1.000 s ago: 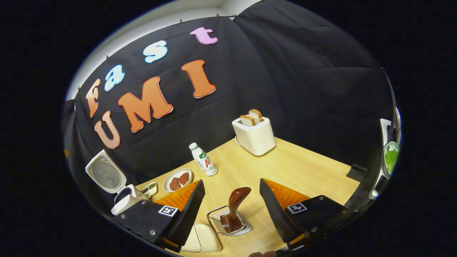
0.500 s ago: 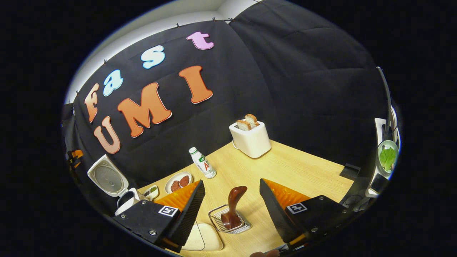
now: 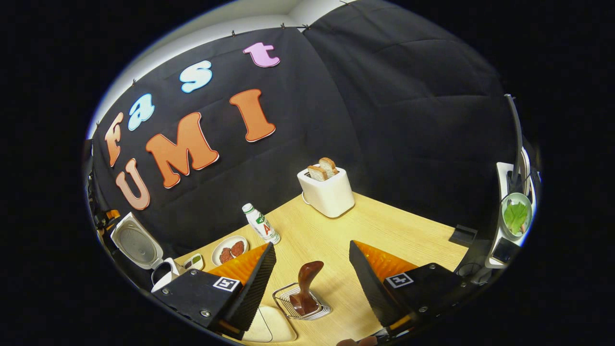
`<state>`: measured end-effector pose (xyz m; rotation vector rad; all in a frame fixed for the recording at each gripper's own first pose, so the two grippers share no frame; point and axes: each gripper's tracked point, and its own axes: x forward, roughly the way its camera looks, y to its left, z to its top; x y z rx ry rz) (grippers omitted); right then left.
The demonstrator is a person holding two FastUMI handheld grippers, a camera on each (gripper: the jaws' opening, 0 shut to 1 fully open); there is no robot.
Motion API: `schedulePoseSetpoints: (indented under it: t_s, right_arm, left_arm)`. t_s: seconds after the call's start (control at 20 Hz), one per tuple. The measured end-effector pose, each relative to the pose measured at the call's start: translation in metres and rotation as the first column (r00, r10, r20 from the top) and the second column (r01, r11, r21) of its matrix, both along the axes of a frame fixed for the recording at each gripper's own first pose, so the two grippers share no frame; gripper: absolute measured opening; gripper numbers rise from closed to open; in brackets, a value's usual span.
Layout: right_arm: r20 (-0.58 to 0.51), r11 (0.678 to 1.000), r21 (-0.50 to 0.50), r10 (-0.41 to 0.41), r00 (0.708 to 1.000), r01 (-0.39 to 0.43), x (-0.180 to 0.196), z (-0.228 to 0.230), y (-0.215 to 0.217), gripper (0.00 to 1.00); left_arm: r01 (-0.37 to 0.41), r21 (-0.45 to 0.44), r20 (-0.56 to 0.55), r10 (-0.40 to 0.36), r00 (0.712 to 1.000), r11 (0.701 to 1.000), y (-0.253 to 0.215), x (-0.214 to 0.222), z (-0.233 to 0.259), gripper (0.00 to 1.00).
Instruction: Close the left gripper, press the button to open the rice cooker; take a wooden spoon from the chopstick holder with the right hand, scoop a spoonful of rice and pour it into the rice cooker, then put the wooden spoon back into the chopstick holder.
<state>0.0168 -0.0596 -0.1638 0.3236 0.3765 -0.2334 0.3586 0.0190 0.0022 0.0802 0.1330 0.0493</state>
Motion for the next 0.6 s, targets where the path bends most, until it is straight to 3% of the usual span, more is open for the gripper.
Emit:
schedulePoseSetpoints:
  t_s: [0.25, 0.6]
  right_arm:
    - [-0.020, 1.000, 0.013, -0.012, 1.000, 0.012, 0.011, -0.006, 0.005, 0.95]
    - [-0.024, 1.000, 0.026, -0.011, 1.000, 0.012, 0.017, -0.003, 0.015, 0.95]
  left_arm:
    - [-0.014, 0.037, -0.022, 0.014, 1.000, 0.999, 0.008, 0.026, -0.012, 0.99]
    - [0.006, 0.012, -0.044, -0.005, 0.999, 1.000, 0.005, 0.039, -0.019, 0.99]
